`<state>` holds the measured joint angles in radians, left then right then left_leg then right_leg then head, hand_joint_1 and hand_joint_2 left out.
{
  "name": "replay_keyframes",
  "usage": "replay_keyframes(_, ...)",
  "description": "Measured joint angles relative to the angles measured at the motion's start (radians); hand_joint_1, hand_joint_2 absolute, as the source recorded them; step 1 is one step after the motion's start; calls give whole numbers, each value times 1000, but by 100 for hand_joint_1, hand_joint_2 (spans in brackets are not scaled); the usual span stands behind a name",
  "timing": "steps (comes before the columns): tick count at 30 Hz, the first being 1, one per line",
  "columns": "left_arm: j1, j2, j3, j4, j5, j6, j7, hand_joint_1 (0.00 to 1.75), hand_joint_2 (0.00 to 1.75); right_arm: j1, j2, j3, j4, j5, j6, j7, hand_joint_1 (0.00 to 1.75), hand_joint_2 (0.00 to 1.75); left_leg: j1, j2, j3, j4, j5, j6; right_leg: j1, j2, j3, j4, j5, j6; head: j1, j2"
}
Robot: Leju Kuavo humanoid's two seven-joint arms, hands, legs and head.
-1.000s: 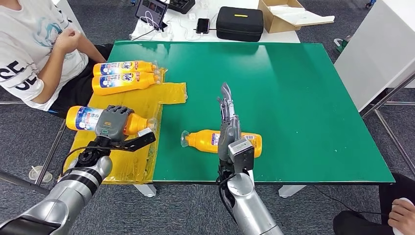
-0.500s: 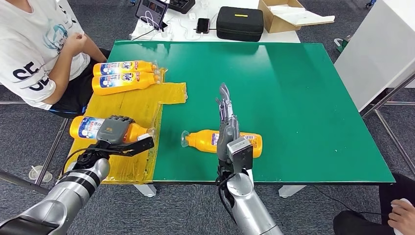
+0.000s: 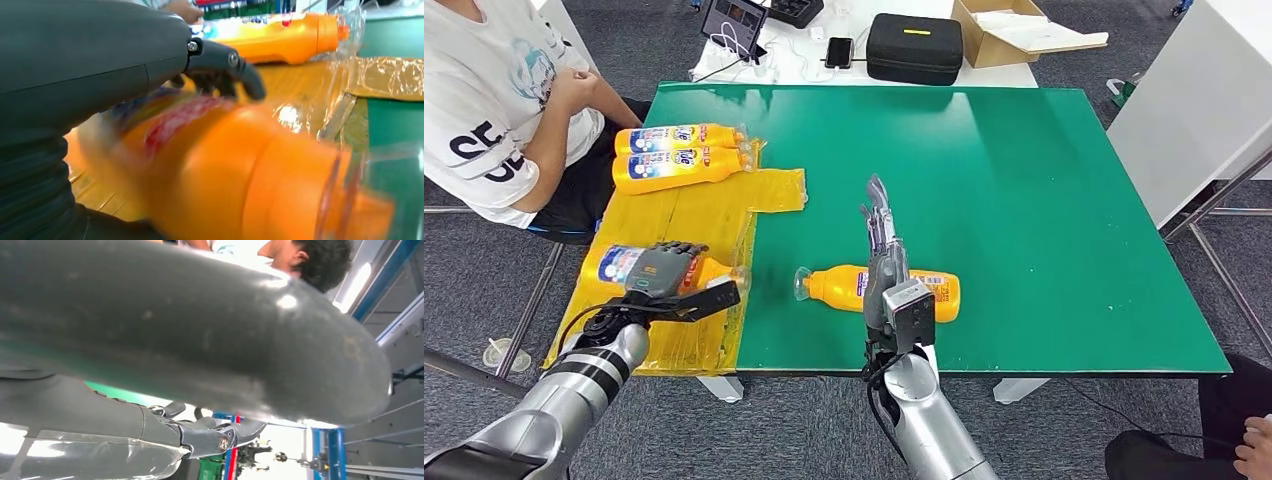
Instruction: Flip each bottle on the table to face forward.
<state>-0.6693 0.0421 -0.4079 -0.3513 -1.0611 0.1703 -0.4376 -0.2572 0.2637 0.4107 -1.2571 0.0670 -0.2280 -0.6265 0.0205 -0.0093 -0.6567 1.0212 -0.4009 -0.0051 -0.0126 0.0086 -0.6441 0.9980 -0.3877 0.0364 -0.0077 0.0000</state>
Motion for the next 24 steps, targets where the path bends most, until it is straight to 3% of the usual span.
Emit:
replay_keyframes(4, -5, 0, 4, 0, 11, -56, -3, 0, 175, 0, 2, -1, 9, 0, 3, 3, 0, 0, 0, 0, 0, 0, 0, 0, 0, 0, 0, 0, 0, 0, 0, 0)
replay_keyframes(8, -8, 0, 22, 0, 54, -123, -41, 0, 0, -4, 2, -1, 20, -1, 9, 4, 0, 0, 0, 0, 0, 0, 0, 0, 0, 0, 1, 0, 0, 0, 0, 0)
replay_keyframes(24, -22, 21, 148, -4, 291, -468, -223, 0, 0, -29, 13, -8, 86, -16, 17, 3, 0, 0, 0, -4, 6, 0, 1, 0, 0, -2, 8, 0, 0, 0, 0, 0)
